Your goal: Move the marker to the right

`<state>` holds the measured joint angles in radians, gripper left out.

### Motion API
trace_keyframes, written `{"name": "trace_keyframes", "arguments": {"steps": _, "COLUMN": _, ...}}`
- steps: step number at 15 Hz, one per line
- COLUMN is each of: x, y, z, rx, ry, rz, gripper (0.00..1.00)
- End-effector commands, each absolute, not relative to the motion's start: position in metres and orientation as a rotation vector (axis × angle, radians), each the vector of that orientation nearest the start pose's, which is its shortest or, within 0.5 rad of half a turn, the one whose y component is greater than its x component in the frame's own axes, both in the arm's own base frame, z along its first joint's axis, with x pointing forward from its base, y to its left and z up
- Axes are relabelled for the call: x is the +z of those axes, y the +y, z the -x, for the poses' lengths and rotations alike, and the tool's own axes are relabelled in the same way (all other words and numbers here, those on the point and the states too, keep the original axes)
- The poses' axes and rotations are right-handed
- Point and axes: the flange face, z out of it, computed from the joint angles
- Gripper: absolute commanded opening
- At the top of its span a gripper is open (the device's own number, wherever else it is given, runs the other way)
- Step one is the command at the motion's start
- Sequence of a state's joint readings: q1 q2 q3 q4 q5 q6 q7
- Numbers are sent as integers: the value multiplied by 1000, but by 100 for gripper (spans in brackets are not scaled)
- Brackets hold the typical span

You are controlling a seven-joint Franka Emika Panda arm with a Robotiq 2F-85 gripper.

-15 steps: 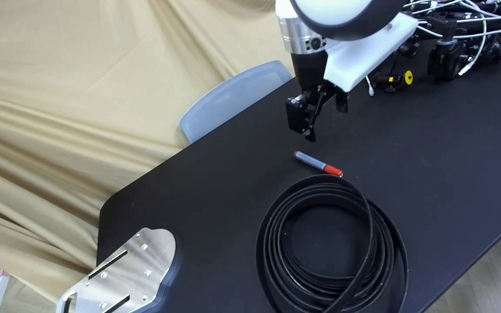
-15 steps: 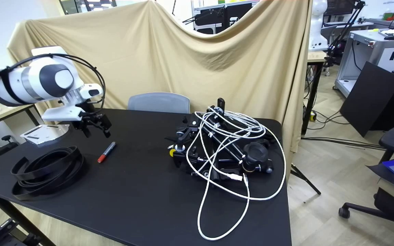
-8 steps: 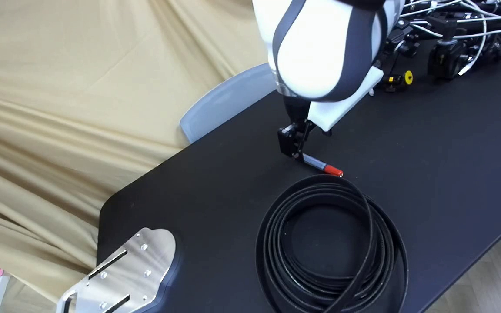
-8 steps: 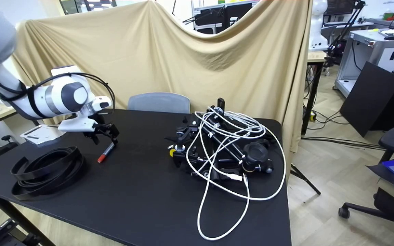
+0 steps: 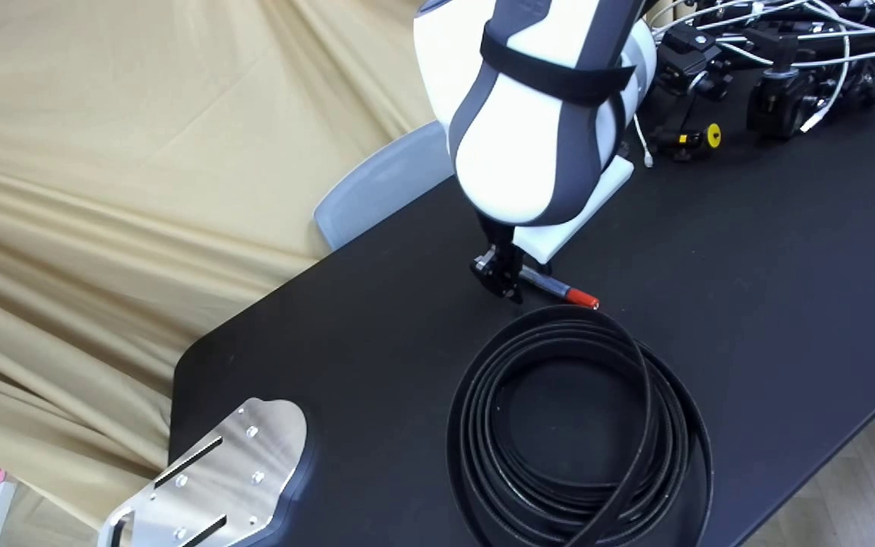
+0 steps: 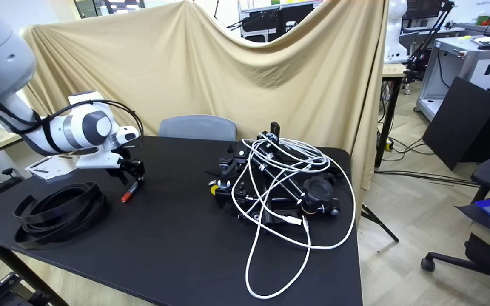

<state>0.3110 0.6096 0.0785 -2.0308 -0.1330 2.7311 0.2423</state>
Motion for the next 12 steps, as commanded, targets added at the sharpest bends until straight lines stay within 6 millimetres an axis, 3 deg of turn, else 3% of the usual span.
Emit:
{"name": "trace_keyframes", "arguments": {"steps": 1, "x": 151, "y": 237, "z": -566, "rx": -154, "ry": -370, "rz": 3096, "gripper": 31}}
{"name": "trace_keyframes", "arguments": {"steps": 6, "x": 157, "y": 236, "z": -570, "rx": -159, "ry": -345, "rz": 3085, "gripper": 1}}
{"name": "trace_keyframes", "arguments": {"steps": 7, "x": 160, "y": 236, "z": -570, "rx": -155, "ry": -340, "rz": 3083, "gripper": 5}}
{"name": "trace_keyframes", "arguments": {"steps": 12, "x": 186, "y": 226, "z": -566, "rx": -68, "ry": -422, "rz": 3101, "gripper": 5}}
